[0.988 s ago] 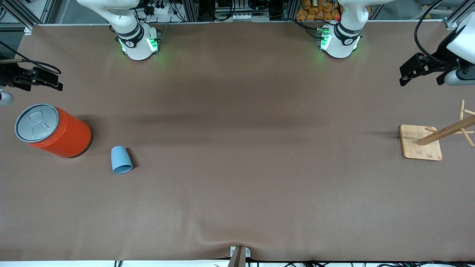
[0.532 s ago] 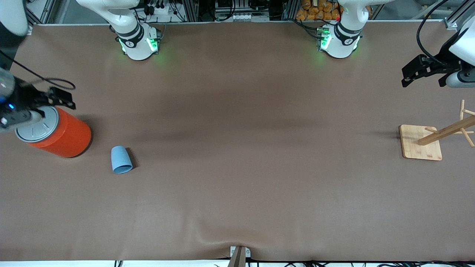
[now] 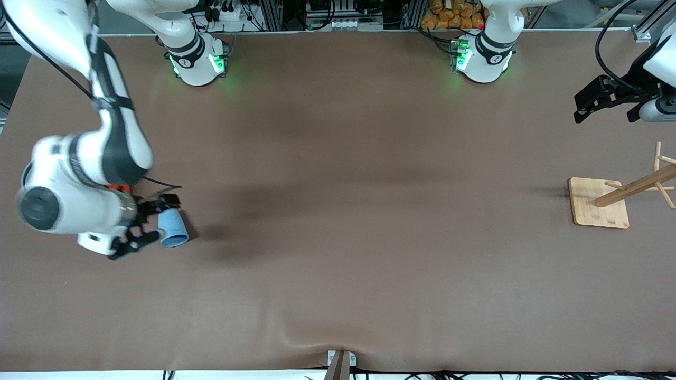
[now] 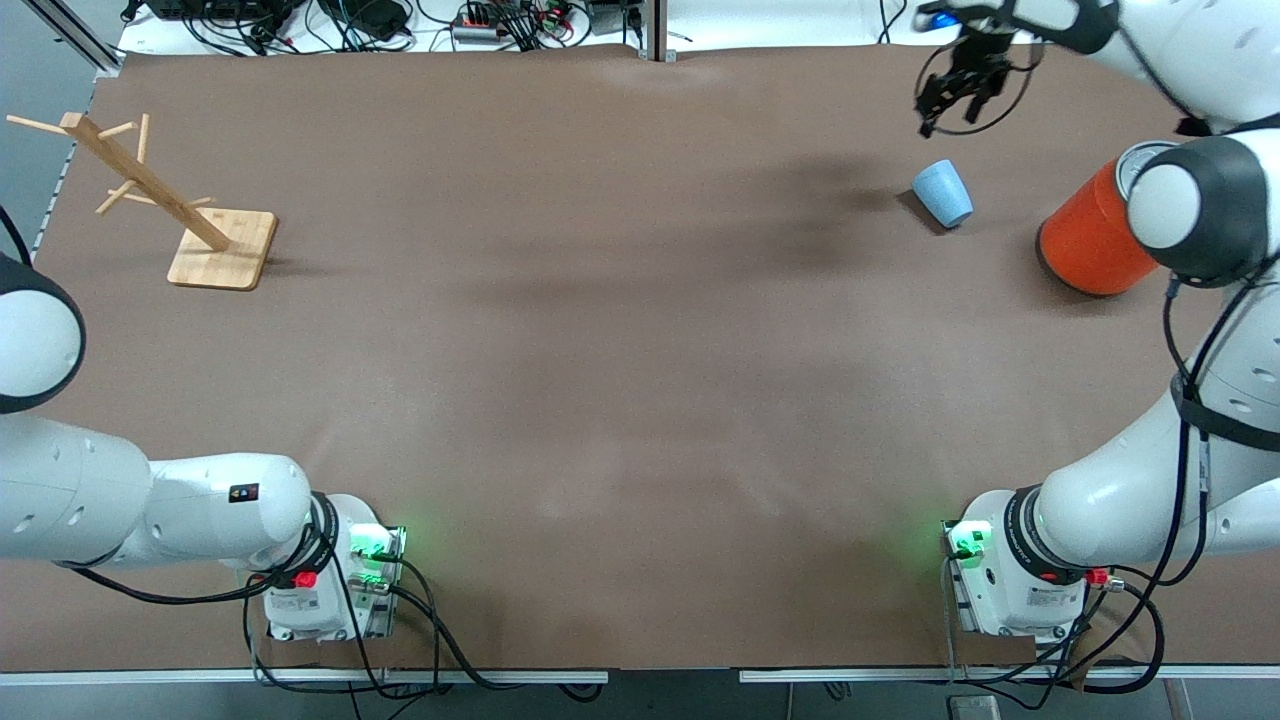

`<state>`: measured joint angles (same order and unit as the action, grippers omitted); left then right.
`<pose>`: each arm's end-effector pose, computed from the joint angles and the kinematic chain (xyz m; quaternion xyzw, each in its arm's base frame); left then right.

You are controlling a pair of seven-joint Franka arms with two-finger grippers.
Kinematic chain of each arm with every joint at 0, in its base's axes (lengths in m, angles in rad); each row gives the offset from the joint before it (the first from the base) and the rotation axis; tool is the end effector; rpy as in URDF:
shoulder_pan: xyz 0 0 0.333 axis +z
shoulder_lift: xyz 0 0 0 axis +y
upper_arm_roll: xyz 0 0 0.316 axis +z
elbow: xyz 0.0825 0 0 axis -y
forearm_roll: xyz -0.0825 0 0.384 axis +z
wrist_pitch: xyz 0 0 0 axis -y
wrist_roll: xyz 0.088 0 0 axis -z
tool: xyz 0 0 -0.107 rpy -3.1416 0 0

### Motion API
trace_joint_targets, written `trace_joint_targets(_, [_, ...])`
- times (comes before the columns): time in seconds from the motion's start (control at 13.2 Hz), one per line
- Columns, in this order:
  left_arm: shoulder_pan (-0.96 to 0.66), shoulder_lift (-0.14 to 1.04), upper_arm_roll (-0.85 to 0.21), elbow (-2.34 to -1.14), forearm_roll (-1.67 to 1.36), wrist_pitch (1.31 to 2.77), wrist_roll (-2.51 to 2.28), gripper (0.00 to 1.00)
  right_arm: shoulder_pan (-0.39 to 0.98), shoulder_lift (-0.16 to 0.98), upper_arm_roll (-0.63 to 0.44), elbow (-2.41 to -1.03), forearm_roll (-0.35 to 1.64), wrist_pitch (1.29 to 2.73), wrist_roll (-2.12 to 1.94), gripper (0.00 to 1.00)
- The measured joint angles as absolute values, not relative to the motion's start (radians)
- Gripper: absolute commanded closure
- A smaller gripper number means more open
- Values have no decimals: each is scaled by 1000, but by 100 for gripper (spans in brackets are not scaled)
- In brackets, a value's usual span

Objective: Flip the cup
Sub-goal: 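Reach the right gripper down to the blue cup and grasp it, then lift the blue cup with the right gripper toward the table middle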

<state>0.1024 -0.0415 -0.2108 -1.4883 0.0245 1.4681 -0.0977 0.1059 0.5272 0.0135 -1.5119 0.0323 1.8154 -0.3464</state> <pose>0.5276 -0.0575 0.6760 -0.9998 0.0039 -0.0118 0.0154 0.6673 0.0814 0.3411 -0.9682 -0.2233 0.1088 0.0311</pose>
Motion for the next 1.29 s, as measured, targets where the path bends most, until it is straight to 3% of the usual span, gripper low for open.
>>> trace_joint_targets(0.23, [126, -45, -210, -1487, 25, 1467, -96, 0, 117, 580, 7, -1512, 31, 1918, -421, 0])
trace_joint_targets(0.84, [140, -50, -216, -1486, 25, 1467, -86, 0, -45, 656, -14, -1587, 32, 1963, -610, 0])
trace_joint_targets(1.29, [137, -50, -222, -1486, 25, 1466, -85, 0, -48, 681, 3, -1587, 33, 2016, -643, 0])
